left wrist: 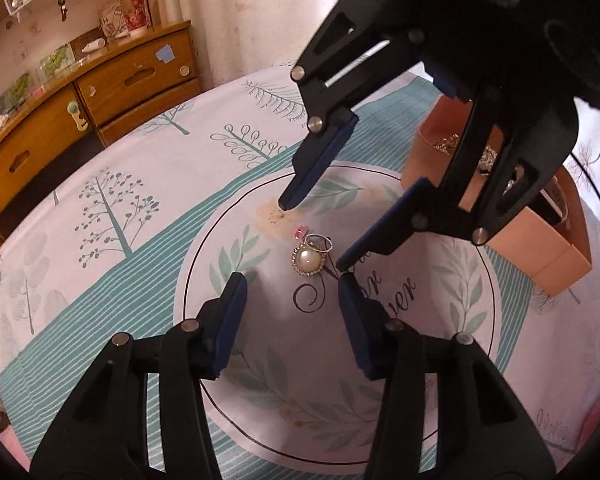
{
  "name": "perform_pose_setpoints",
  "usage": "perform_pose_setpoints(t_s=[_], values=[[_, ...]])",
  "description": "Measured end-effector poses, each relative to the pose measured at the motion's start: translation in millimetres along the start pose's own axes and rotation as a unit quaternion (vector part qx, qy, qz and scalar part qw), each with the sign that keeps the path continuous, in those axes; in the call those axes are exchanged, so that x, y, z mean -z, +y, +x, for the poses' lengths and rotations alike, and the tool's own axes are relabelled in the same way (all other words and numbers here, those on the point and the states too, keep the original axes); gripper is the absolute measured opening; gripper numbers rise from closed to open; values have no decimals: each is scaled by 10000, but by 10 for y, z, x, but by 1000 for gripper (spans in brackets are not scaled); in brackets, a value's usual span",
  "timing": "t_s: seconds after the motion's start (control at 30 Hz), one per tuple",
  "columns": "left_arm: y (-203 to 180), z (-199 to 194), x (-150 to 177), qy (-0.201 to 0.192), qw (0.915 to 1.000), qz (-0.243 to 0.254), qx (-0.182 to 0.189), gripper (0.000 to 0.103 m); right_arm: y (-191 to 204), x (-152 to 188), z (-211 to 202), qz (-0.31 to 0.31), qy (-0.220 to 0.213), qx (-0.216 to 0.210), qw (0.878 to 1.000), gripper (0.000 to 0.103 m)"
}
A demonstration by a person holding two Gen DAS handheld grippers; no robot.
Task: Organize jewelry
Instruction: 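Grasp the pearl ring with the left tool while the right tool grasps the silver ring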
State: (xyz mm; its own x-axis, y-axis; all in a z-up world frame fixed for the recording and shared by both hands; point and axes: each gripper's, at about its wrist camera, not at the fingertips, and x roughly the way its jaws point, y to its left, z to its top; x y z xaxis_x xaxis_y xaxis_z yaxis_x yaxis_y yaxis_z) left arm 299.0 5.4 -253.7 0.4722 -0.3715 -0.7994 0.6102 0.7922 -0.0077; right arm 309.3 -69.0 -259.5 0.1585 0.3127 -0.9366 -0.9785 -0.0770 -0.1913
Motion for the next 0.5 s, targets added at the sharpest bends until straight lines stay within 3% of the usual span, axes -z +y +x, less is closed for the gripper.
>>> perform_pose_setpoints(t_s=[0.2, 0.33, 0.5], values=[[63, 20, -21, -41, 9996, -98, 257, 44, -95, 47, 148, 71, 38, -234, 9997, 35], [44, 45, -38, -46, 9997, -66, 231, 43, -162, 52, 195, 222, -50, -444, 9988, 32], [34, 67, -58, -66, 9995, -45, 289, 41, -199, 85, 203, 346, -145, -721, 9967, 23]])
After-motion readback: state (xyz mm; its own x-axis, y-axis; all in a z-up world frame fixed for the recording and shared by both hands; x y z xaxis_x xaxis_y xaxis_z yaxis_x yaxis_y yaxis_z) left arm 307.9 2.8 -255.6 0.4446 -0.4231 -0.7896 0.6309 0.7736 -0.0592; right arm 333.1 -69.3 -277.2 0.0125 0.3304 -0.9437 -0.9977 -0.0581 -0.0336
